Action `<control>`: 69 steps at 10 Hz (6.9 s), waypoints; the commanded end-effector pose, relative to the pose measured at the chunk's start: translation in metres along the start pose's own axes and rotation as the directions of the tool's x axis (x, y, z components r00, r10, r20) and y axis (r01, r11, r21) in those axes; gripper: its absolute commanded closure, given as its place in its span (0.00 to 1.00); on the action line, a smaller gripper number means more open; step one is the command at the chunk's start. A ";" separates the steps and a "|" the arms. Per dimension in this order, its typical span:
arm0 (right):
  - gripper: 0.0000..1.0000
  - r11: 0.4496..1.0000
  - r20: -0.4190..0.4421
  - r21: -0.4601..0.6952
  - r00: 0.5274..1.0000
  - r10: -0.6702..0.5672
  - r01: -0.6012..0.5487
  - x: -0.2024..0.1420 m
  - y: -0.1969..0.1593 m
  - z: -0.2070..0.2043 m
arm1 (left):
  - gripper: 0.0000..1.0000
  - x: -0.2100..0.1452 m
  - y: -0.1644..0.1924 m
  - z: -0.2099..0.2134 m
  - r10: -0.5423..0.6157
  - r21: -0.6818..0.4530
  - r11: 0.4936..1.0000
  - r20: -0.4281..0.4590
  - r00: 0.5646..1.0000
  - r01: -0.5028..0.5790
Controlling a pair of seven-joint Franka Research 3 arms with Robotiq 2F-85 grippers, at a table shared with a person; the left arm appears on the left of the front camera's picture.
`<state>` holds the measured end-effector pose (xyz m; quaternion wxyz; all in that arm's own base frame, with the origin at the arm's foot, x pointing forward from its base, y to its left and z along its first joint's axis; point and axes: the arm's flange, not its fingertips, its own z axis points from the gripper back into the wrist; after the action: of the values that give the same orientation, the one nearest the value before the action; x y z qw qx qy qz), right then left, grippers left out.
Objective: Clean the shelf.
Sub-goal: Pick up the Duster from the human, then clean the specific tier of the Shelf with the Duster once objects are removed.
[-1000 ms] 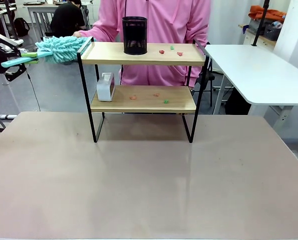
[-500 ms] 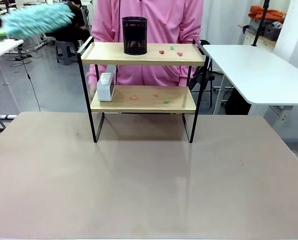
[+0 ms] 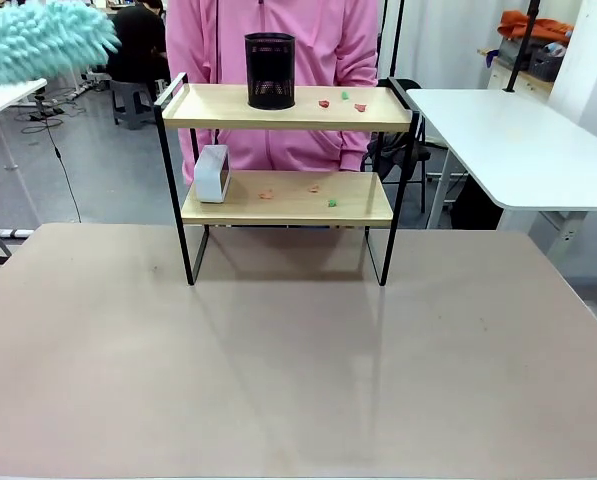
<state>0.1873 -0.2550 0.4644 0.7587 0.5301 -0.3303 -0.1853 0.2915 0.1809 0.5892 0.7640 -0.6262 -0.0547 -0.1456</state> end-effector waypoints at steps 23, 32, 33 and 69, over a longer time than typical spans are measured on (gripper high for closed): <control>0.00 0.999 0.015 0.022 1.000 0.028 -0.028 0.002 0.002 -0.001 | 1.00 -0.007 0.045 -0.039 -0.064 -0.021 0.998 -0.297 0.953 0.061; 0.00 0.999 0.015 0.022 1.000 0.028 -0.028 0.002 0.002 -0.001 | 0.88 0.007 0.015 -0.158 -0.004 0.317 0.938 -0.388 0.922 0.138; 0.00 0.999 0.015 0.022 1.000 0.028 -0.028 0.002 0.002 -0.001 | 0.88 0.012 0.014 -0.176 0.012 0.362 0.923 -0.372 0.928 0.133; 0.00 0.999 0.015 0.022 1.000 0.028 -0.028 0.002 0.002 -0.001 | 0.88 0.112 0.059 -0.360 -0.155 0.714 0.677 -0.097 0.983 0.177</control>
<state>0.1874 -0.2547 0.4650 0.7590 0.5297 -0.3305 -0.1845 0.3785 -0.1813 0.4914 0.9407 -0.2474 -0.1575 -0.1707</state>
